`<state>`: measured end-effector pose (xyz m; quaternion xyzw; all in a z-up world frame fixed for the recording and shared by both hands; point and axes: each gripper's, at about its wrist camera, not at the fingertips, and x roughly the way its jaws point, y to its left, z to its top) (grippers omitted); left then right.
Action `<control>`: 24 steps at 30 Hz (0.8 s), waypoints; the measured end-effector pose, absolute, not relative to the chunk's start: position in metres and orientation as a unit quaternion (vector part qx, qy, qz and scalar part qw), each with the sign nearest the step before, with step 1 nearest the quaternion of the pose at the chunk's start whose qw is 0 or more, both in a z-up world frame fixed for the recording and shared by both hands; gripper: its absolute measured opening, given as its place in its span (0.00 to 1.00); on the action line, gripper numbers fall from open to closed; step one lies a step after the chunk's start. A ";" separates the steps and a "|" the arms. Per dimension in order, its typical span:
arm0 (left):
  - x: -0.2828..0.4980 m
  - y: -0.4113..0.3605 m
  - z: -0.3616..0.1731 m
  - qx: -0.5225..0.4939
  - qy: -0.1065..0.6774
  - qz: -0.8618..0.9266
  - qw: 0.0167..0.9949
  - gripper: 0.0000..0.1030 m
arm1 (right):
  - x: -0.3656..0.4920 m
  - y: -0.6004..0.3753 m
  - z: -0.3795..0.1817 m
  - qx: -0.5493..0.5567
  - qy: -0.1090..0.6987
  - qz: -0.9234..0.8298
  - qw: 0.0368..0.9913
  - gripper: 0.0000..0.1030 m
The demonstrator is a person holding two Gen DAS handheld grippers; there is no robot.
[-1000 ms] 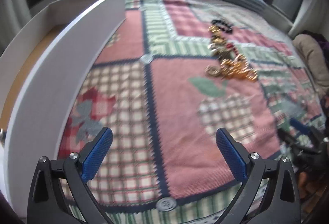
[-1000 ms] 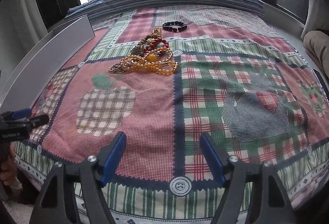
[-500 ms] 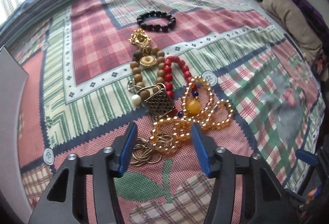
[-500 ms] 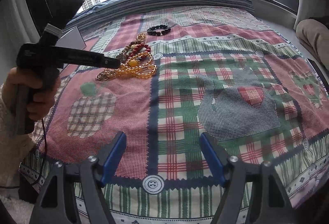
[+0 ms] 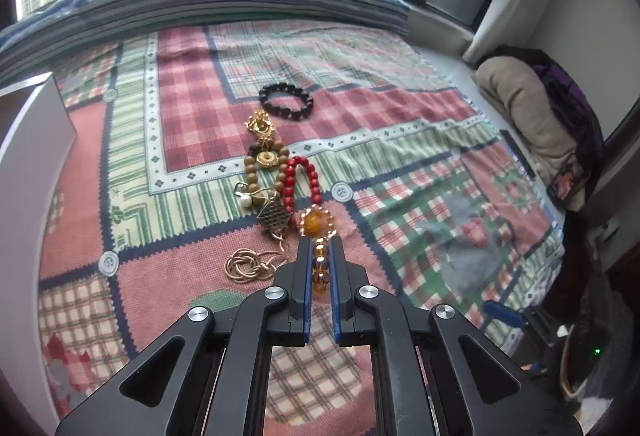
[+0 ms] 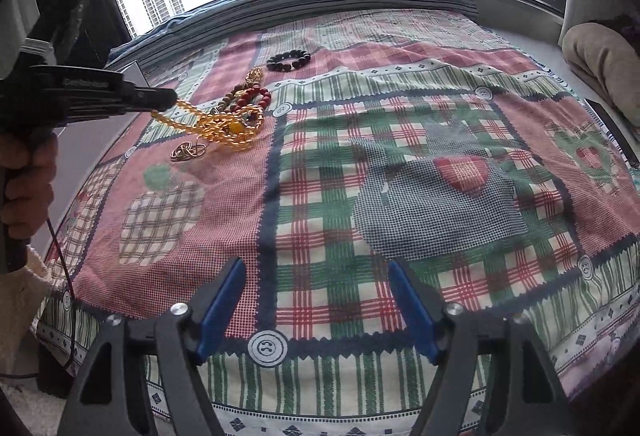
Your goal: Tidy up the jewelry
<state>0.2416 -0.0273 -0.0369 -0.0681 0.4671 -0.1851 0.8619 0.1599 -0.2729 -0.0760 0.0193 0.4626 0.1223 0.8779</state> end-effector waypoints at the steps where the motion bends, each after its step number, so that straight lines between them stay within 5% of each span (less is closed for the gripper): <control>1: 0.235 -0.022 -0.030 -0.075 0.463 -0.184 0.864 0.06 | 0.159 -0.272 -0.076 0.019 0.463 0.122 0.878 0.73; 10: 0.180 0.038 -0.003 -0.112 0.437 -0.140 0.881 0.06 | 0.149 -0.256 -0.068 0.005 0.458 0.135 0.879 0.73; 24: 0.141 0.112 -0.070 -0.126 0.471 -0.041 0.872 0.06 | 0.241 -0.174 -0.075 0.007 0.508 0.259 0.822 0.73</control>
